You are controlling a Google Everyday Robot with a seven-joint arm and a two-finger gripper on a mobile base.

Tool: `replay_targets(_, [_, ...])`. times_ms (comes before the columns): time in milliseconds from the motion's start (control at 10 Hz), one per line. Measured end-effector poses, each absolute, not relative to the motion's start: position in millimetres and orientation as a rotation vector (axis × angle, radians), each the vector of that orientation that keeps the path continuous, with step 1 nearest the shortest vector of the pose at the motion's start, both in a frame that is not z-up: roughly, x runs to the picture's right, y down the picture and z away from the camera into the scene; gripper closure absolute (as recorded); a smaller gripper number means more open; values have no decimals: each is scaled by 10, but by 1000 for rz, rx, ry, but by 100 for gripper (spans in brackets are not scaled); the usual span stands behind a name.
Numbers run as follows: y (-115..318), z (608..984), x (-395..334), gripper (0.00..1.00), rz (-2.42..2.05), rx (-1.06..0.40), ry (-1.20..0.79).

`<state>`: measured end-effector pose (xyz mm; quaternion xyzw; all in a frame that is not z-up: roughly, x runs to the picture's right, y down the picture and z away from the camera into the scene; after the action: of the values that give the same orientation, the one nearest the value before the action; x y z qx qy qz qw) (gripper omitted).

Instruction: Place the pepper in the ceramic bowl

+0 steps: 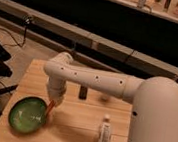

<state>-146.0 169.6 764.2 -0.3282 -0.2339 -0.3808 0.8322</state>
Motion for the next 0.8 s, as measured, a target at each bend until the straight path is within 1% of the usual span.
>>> replay_targets(800, [1682,7653,-1625,93,-824,-693,-504])
